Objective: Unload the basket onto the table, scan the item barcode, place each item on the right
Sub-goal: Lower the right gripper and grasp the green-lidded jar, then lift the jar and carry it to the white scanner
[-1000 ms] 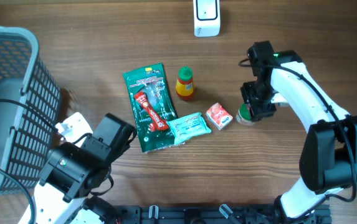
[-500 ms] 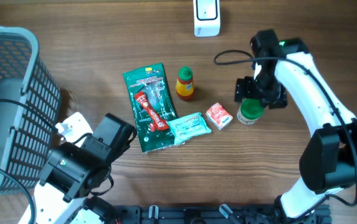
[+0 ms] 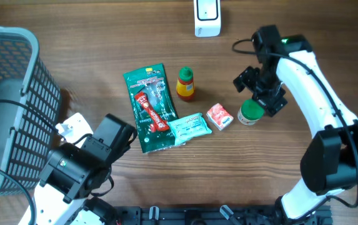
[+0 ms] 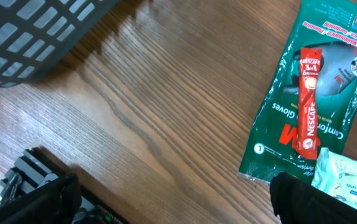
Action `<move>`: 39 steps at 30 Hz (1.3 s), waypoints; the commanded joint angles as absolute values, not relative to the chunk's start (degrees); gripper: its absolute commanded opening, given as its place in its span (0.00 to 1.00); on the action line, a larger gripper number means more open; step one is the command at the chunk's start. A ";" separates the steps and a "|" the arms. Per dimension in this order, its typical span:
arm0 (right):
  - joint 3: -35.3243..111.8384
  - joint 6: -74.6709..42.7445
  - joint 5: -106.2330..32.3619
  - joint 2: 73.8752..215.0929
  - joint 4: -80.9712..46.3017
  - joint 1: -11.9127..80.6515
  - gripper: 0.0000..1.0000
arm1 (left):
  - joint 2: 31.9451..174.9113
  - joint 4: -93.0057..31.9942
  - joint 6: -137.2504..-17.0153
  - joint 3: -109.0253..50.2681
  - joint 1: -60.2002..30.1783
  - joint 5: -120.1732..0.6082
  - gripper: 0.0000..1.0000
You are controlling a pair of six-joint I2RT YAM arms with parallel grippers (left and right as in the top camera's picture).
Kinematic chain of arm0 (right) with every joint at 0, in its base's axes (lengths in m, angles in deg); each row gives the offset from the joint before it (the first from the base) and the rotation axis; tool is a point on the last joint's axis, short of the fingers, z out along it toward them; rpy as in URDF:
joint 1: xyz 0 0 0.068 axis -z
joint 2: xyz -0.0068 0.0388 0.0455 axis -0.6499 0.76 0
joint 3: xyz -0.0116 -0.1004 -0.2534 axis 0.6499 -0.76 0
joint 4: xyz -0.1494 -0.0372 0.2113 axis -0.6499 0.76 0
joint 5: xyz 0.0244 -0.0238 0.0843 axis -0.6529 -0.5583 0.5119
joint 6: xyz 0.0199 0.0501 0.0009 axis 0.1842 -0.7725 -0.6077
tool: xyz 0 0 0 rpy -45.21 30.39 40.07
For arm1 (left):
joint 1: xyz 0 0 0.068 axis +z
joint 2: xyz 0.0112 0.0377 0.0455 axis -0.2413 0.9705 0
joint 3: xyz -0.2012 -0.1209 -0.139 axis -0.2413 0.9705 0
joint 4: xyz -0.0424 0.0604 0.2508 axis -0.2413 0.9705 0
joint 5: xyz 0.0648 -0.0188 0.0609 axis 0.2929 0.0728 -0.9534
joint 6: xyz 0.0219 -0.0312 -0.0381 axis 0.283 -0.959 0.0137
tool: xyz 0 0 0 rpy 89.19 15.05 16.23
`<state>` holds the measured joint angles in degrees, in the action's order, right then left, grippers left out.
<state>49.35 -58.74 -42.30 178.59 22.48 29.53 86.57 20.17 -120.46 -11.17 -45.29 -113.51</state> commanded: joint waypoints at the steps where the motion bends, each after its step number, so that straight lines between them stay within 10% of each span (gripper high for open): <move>1: 43.32 -61.16 -43.83 178.50 17.19 30.21 1.00 | 86.33 20.21 -120.40 -11.39 -44.92 -113.86 1.00; 15: 24.94 -60.11 -44.07 179.60 -6.15 30.86 0.93 | 86.33 20.21 -120.40 -11.39 -44.92 -113.86 1.00; 21: 25.22 -50.96 -40.88 179.58 -7.75 30.88 0.69 | 86.33 20.19 -120.40 -11.39 -44.92 -113.86 1.00; 39: 43.99 -10.83 2.20 165.89 37.19 31.01 0.65 | 86.33 20.21 -120.40 -11.39 -44.92 -113.86 1.00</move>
